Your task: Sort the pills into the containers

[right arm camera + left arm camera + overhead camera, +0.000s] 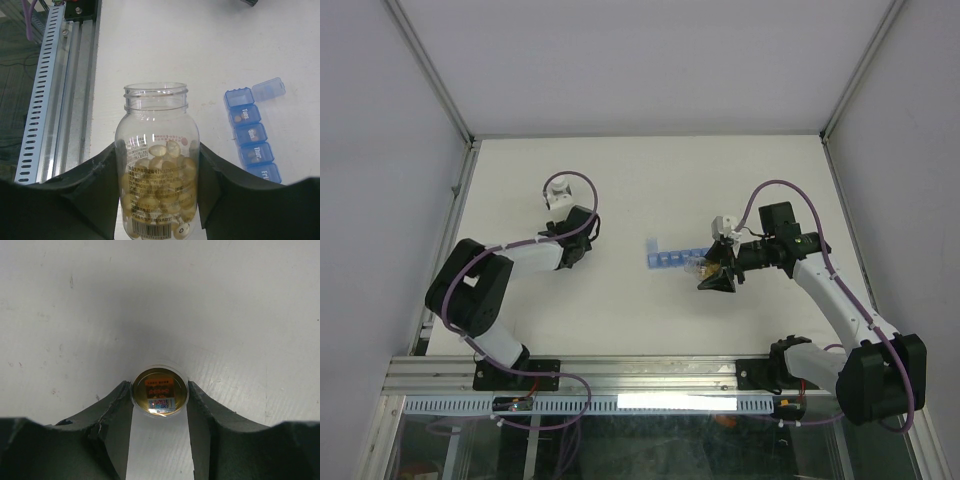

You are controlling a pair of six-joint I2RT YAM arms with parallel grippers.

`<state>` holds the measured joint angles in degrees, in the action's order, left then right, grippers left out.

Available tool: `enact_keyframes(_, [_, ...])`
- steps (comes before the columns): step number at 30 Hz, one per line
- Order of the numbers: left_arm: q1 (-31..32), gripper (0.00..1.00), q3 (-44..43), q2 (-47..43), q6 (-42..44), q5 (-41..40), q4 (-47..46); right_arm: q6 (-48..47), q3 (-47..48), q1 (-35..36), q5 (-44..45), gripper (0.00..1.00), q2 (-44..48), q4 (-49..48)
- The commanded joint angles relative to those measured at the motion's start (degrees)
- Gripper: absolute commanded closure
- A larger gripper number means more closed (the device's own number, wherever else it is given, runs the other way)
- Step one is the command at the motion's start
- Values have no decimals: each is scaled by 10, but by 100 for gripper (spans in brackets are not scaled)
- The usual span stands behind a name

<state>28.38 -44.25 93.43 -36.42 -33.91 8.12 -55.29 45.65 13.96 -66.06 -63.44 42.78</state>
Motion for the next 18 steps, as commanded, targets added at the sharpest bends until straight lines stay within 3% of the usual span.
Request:
enact_keyframes(1, [-9, 72, -3, 24, 8, 3, 42, -6, 22, -3, -27, 100, 12, -2])
enact_keyframes(4, [-9, 70, -13, 22, 14, 4, 47, -7, 22, -3, -28, 100, 12, -2])
enact_keyframes(15, [-17, 44, -39, 31, 36, 31, 71, -8, 23, -4, -31, 100, 20, 2])
enact_keyframes(18, [-17, 42, -40, 27, 36, 33, 73, -9, 23, -6, -33, 100, 22, 3])
